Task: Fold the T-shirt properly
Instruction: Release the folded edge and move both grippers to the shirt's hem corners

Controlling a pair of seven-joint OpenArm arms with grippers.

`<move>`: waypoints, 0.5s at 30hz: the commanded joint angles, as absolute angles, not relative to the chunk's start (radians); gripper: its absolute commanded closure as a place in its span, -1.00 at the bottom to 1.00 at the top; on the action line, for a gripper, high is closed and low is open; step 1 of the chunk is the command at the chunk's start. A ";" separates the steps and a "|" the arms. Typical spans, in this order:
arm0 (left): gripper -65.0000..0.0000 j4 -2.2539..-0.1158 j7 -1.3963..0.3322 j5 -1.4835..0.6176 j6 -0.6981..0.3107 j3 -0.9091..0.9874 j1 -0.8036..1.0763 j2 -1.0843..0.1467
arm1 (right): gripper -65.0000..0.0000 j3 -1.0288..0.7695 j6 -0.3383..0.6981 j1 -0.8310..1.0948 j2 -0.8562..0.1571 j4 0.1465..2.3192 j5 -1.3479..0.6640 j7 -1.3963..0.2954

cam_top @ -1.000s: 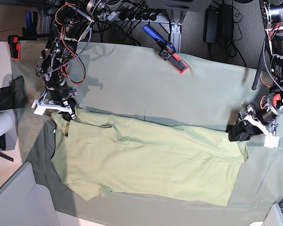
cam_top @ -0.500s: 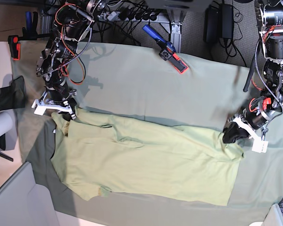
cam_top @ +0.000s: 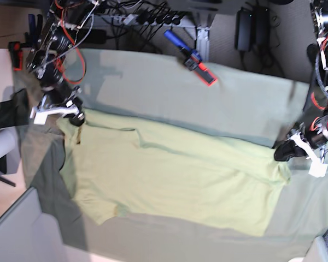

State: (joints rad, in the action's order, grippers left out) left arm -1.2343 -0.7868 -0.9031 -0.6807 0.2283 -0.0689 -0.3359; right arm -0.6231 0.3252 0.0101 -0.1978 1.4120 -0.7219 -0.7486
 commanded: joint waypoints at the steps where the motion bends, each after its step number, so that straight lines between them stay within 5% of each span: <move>1: 1.00 -1.285 -0.781 -0.936 -0.698 0.233 -0.070 -0.356 | 1.00 -0.628 0.349 0.024 -0.219 1.446 -0.738 -0.742; 15: 1.00 -1.684 -0.839 -0.969 -0.698 0.282 0.265 -0.388 | 1.00 -0.646 0.349 0.281 -0.303 1.633 -0.780 -0.757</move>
State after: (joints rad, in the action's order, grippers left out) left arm -1.6657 -0.8608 -0.9489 -0.6861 0.2729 0.2741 -0.3717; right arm -0.6346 0.3294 0.2859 -0.2802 1.6135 -0.7670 -0.7792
